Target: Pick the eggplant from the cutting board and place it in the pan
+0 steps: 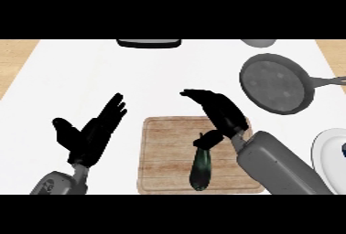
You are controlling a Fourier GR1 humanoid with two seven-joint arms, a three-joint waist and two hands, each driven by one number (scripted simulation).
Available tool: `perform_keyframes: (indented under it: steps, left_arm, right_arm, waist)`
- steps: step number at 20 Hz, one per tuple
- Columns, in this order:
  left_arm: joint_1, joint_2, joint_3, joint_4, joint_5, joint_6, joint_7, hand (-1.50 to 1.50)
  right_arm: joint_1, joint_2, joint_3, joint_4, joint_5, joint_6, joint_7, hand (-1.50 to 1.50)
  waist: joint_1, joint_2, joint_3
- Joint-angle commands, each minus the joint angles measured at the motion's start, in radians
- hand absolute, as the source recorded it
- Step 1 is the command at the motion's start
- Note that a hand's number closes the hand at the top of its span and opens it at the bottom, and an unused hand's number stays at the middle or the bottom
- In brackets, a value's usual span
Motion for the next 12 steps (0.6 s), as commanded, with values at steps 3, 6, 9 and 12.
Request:
perform_keyframes:
  steps: [3,6,9,12]
  left_arm:
    - [-0.014,-0.005,-0.009,0.003,0.001,-0.006,0.026,0.0]
    - [-0.012,-0.012,-0.007,-0.006,0.002,-0.004,0.026,0.0]
    - [0.016,0.005,0.005,0.006,0.008,-0.03,0.005,0.0]
    - [0.01,-0.009,0.002,0.002,0.001,-0.02,0.008,0.0]
  right_arm:
    - [-0.164,0.009,0.186,0.061,0.082,0.344,0.32,-1.5]
    - [-0.22,0.077,0.236,0.101,0.068,0.509,0.477,-1.5]
    - [-0.283,0.182,0.248,0.148,0.007,0.68,0.615,-1.5]
    - [-0.294,0.276,0.251,0.218,-0.07,0.832,0.74,-1.5]
  waist:
    - [0.013,-0.007,-0.004]
    - [0.01,-0.006,-0.002]
    - [0.012,-0.003,-0.001]
    - [0.002,-0.002,0.0]
